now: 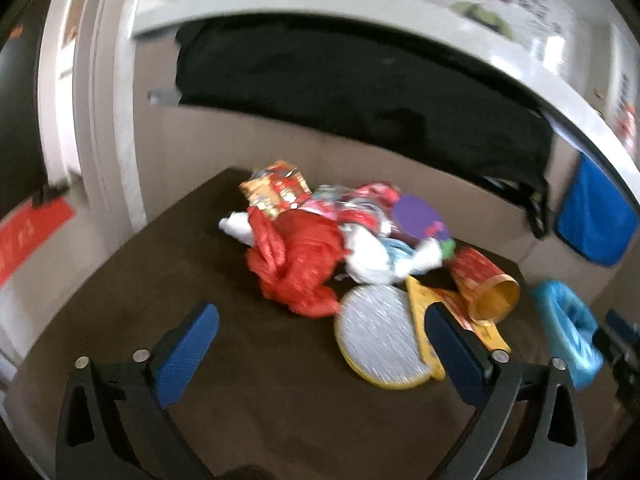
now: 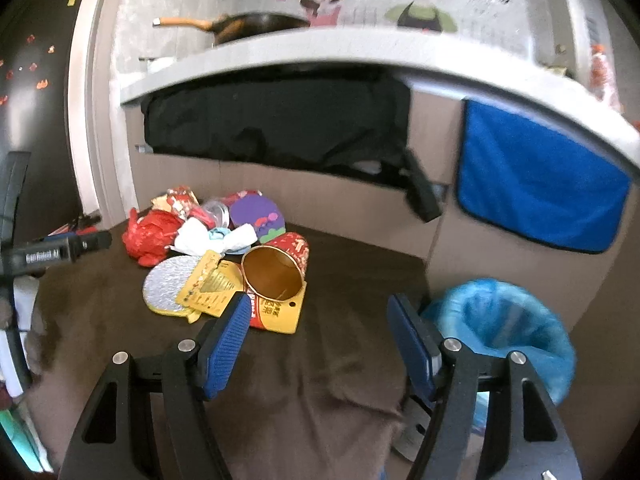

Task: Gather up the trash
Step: 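Grasp the red plastic bag with the left gripper while the right gripper grasps the red paper cup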

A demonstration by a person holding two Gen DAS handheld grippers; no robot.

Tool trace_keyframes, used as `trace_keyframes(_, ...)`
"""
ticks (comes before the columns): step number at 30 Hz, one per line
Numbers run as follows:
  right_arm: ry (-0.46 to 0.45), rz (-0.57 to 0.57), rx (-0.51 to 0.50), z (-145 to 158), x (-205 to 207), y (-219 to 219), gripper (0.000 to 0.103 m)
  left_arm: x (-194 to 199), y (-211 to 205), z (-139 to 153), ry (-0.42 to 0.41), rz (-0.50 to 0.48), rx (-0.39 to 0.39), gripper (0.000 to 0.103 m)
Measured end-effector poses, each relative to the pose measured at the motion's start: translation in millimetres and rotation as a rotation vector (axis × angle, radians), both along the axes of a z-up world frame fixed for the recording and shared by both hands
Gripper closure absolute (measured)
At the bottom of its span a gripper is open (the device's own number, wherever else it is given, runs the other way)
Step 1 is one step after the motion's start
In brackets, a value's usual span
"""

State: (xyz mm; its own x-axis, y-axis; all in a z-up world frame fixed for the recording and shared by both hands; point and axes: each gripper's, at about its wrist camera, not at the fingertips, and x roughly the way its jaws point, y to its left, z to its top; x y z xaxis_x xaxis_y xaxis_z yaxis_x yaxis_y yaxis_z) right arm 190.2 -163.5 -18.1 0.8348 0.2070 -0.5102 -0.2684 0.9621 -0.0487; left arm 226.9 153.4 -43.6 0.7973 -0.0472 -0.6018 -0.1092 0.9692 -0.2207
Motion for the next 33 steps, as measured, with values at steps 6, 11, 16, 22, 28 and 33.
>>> trace_keyframes(6,0.023,0.017,-0.001,-9.9,46.9,17.3,0.036,48.5,14.9,-13.8,0.033,0.001,-0.007,0.016)
trace_keyframes(11,0.043,0.025,-0.008,-15.7,68.5,30.1,0.036,79.5,17.0,-31.4,0.102,-0.019,-0.061,0.016)
trace_keyframes(16,0.074,0.047,-0.005,-20.4,87.6,49.2,0.036,88.1,16.3,-28.6,0.076,-0.001,-0.047,0.044)
trace_keyframes(22,0.094,0.052,-0.026,-25.4,115.7,76.1,0.036,76.7,22.9,-20.3,0.043,-0.023,-0.061,0.077)
trace_keyframes(28,0.144,0.018,-0.061,-45.8,137.1,86.7,0.036,67.6,26.9,-13.7,0.013,-0.011,-0.03,0.083)
trace_keyframes(33,0.21,0.002,-0.07,-59.3,148.3,81.5,0.036,65.2,38.2,-18.4,0.015,-0.006,-0.099,0.042)
